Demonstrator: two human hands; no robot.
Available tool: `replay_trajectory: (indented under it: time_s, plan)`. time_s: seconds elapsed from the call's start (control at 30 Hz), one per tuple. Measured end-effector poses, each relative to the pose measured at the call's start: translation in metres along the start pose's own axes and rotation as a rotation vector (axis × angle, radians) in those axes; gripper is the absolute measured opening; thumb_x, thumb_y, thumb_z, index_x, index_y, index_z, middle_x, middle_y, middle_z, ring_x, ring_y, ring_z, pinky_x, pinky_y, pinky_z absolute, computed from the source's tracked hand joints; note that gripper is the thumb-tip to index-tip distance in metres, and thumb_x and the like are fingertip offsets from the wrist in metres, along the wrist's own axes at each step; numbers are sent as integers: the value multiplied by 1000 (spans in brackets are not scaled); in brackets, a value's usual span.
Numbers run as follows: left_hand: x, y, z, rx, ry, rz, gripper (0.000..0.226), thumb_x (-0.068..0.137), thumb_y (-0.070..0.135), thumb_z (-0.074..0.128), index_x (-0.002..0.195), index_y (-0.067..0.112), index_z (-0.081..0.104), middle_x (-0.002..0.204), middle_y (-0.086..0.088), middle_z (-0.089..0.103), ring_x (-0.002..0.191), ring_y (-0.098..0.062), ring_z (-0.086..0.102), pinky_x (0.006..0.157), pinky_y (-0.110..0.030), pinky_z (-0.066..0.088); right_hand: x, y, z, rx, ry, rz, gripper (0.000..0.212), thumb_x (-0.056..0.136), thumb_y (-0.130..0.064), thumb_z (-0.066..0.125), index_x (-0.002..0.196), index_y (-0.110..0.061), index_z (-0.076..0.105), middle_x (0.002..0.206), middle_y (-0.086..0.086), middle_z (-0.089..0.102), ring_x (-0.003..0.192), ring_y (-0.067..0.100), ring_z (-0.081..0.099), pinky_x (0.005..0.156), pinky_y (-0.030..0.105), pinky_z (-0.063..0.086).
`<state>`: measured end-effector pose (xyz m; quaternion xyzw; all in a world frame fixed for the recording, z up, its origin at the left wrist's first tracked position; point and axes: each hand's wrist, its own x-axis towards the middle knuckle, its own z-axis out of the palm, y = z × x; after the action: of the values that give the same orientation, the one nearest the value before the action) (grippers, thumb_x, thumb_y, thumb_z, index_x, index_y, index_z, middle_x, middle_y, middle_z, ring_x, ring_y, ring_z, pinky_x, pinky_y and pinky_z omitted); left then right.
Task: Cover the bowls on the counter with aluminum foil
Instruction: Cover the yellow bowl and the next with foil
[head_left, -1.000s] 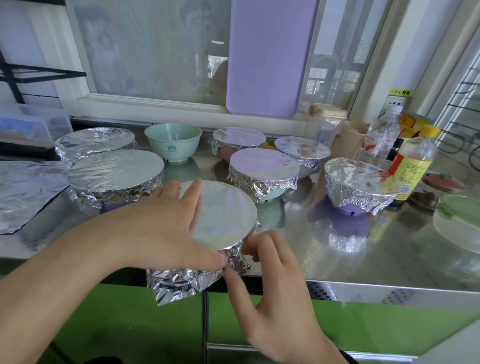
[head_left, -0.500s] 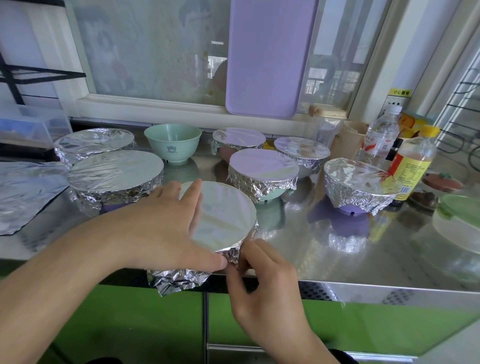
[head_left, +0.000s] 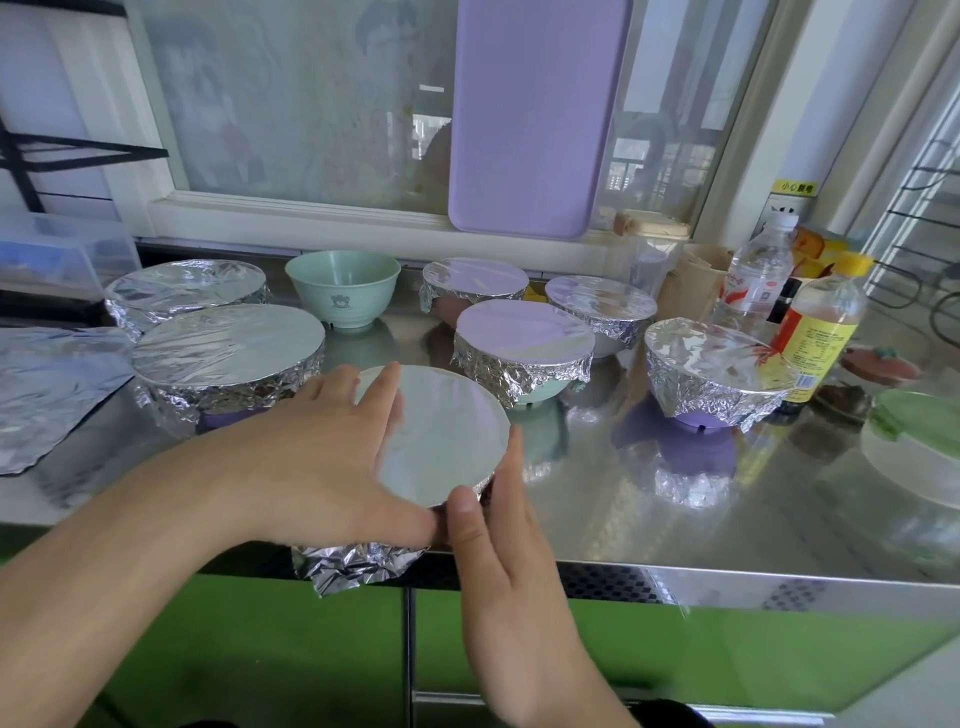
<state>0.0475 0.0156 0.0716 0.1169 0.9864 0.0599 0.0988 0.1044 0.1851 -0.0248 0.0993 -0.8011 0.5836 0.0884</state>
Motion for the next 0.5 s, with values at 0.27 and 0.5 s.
replay_trajectory:
  time_s: [0.27,0.5]
  plan:
    - [-1,0,-1,-8,-15,-5,151,54,97,60,159,33,-27,168,17,-10,158,-10,-9,126,-34,17,4,-1,-28,-291,34,87,77,100,-74,15,168,-39,7,173,-27,-3,149,-20,-13,121,7,-7]
    - [0,-1,1,-7,4,-11,152,50,101,57,160,35,-24,167,15,-5,158,-11,-6,126,-37,21,12,-9,-28,-60,-66,-8,45,113,-38,40,157,-47,38,147,-34,52,136,-16,41,109,9,33]
